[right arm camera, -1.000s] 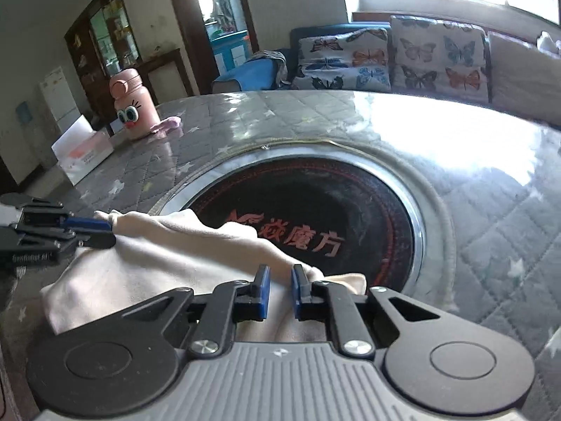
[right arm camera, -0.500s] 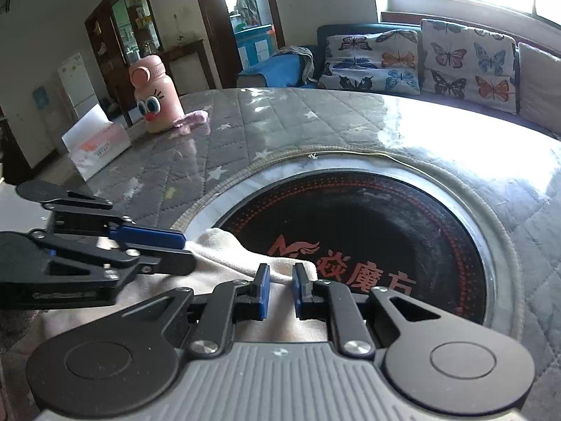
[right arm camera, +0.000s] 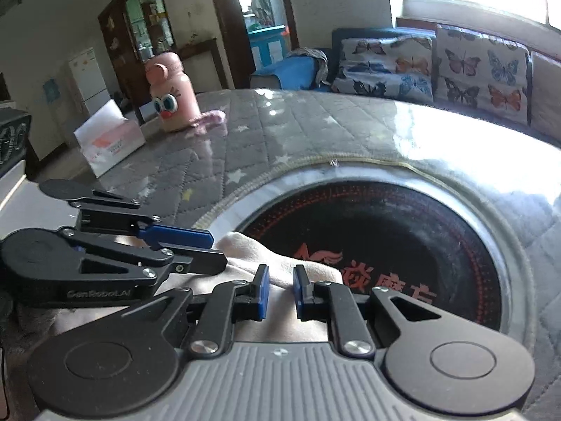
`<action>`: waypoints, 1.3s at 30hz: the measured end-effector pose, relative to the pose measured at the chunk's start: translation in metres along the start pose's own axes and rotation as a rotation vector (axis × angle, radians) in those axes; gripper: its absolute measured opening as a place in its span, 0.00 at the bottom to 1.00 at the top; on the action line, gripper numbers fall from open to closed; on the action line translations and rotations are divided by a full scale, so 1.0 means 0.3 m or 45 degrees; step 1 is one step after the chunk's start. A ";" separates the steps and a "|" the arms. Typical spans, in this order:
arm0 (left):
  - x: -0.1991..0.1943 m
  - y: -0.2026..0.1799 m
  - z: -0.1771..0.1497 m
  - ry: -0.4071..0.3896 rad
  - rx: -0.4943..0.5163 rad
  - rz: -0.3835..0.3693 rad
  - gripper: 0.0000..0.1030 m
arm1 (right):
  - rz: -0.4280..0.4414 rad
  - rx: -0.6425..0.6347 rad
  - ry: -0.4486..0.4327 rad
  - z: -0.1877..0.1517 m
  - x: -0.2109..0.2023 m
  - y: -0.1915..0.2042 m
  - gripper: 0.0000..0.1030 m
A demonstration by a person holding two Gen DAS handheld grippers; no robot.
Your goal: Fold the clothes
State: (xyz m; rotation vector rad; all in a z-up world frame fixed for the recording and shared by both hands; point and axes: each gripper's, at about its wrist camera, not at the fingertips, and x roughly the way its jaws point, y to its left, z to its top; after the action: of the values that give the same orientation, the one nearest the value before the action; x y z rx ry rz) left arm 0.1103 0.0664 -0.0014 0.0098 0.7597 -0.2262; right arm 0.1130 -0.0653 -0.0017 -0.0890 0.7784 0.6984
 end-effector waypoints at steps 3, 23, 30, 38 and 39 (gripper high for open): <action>-0.015 -0.002 0.001 -0.010 0.001 0.001 0.22 | 0.027 -0.033 0.001 -0.011 -0.026 0.025 0.13; 0.019 -0.016 -0.015 0.001 0.023 0.019 0.22 | 0.183 -0.438 0.062 -0.232 -0.158 0.342 0.16; -0.094 -0.006 -0.037 -0.061 0.011 0.001 0.22 | 0.199 -0.372 0.017 -0.229 -0.226 0.324 0.16; -0.274 -0.047 -0.174 -0.115 0.020 -0.020 0.22 | 0.071 -0.214 -0.015 -0.240 -0.282 0.217 0.17; -0.287 -0.052 -0.193 -0.117 0.024 -0.015 0.22 | 0.058 -0.194 -0.013 -0.244 -0.285 0.203 0.17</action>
State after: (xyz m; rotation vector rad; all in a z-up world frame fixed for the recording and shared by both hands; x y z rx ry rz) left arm 0.0072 0.0736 0.0165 0.0129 0.6661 -0.2437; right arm -0.0119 -0.0882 0.0135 -0.2065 0.7181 0.8003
